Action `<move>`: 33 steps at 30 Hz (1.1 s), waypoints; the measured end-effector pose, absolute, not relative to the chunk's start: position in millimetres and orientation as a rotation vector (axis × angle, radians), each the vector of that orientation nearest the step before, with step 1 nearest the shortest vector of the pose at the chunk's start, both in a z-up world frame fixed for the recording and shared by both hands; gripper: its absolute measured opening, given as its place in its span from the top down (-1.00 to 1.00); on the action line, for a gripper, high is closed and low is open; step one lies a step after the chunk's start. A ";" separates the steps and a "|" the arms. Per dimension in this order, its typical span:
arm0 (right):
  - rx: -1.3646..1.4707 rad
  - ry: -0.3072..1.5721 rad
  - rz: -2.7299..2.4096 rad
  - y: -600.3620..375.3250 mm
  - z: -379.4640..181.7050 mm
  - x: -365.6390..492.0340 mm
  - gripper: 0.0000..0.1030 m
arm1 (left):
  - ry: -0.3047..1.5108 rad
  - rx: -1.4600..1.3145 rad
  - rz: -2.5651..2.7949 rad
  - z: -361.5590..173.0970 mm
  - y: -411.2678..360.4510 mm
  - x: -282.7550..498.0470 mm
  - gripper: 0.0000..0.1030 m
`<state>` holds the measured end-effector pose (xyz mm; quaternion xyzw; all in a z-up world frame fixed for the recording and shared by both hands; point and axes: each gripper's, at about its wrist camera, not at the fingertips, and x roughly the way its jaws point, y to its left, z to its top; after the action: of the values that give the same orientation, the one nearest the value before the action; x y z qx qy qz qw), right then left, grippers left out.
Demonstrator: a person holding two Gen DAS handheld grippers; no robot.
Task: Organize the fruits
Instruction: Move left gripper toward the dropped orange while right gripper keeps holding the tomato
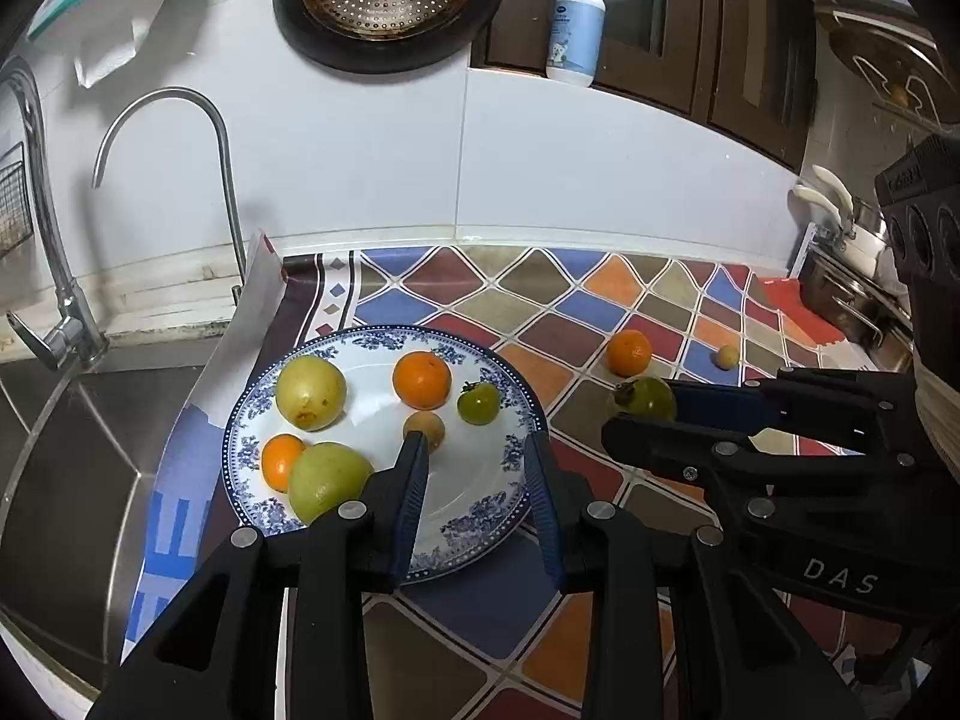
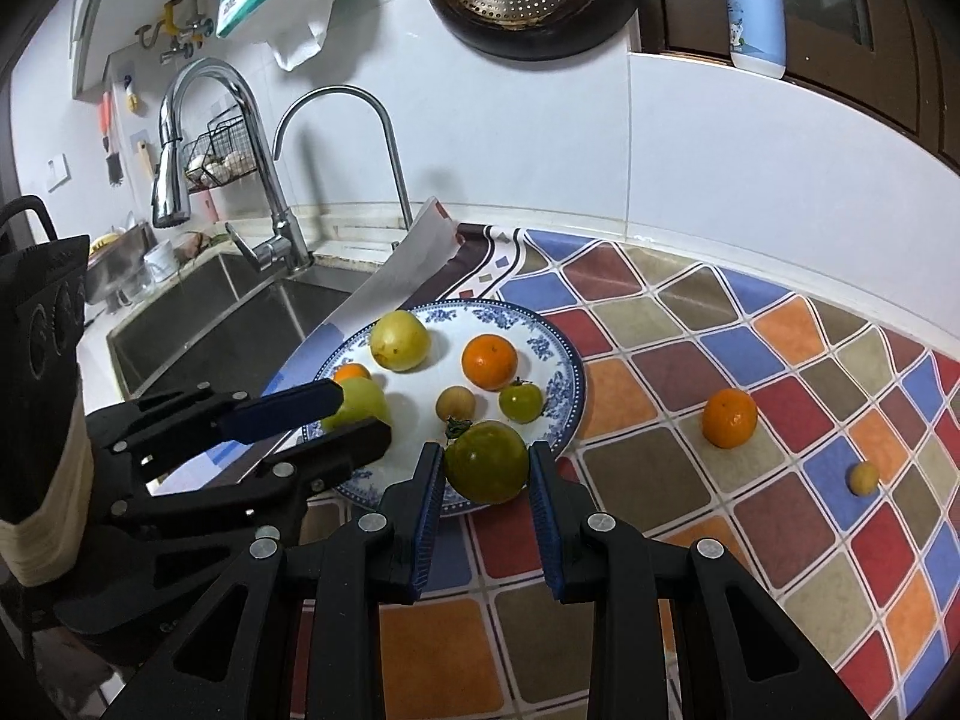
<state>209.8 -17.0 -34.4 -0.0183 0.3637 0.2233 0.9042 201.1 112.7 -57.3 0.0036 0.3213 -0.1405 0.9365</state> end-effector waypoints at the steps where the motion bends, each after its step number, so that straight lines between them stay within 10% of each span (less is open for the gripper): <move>1: -0.038 0.752 0.461 -16.8 -34.5 209.3 0.43 | 0.657 0.006 -0.287 -56.7 113.0 200.7 0.36; 33: -0.077 0.730 0.717 17.8 -29.7 175.6 0.44 | 0.610 -0.023 0.083 -37.9 151.6 105.7 -0.28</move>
<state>175.6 17.8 -29.7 -0.0366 0.3491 0.3429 0.8713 105.7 151.6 -37.9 -0.0113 0.3001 0.0409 0.9530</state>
